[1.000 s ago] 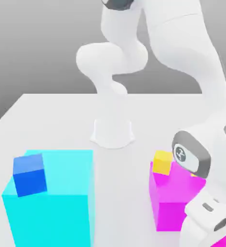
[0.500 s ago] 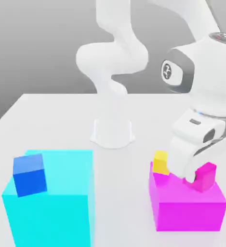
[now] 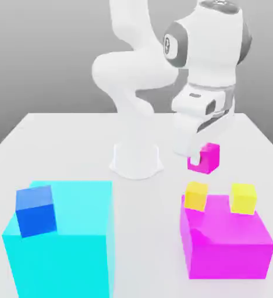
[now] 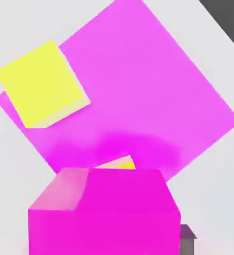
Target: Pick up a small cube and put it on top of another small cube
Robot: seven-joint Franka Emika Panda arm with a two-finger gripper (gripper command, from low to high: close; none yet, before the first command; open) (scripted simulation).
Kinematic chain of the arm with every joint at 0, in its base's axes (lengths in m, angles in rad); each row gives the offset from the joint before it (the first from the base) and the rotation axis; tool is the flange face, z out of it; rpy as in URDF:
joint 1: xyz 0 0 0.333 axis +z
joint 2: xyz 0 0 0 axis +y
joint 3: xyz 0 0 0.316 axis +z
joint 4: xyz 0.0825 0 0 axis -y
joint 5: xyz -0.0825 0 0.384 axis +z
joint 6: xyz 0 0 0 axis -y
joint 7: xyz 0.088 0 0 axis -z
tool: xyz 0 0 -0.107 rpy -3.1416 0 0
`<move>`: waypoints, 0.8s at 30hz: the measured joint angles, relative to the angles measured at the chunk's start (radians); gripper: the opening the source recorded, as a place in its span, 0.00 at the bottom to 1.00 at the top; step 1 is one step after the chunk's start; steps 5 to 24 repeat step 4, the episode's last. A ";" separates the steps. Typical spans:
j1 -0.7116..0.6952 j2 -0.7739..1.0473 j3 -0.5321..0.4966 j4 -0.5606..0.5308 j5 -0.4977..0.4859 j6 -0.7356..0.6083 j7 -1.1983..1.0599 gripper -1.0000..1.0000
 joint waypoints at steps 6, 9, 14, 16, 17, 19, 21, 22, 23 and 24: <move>-0.003 0.051 0.005 -0.019 -0.002 0.070 0.002 1.00; -0.003 0.051 0.005 -0.019 -0.002 0.070 0.002 1.00; -0.003 0.051 0.005 -0.019 -0.002 0.070 0.002 1.00; -0.003 0.051 0.005 -0.019 -0.002 0.070 0.002 1.00; -0.003 0.051 0.005 -0.019 -0.002 0.070 0.002 1.00; -0.003 0.051 0.005 -0.019 -0.002 0.070 0.002 1.00; -0.003 0.051 0.005 -0.019 -0.002 0.070 0.002 1.00; -0.003 0.051 0.005 -0.019 -0.002 0.070 0.002 1.00; -0.003 0.051 0.005 -0.019 -0.002 0.070 0.002 1.00; -0.003 0.051 0.005 -0.019 -0.002 0.070 0.002 1.00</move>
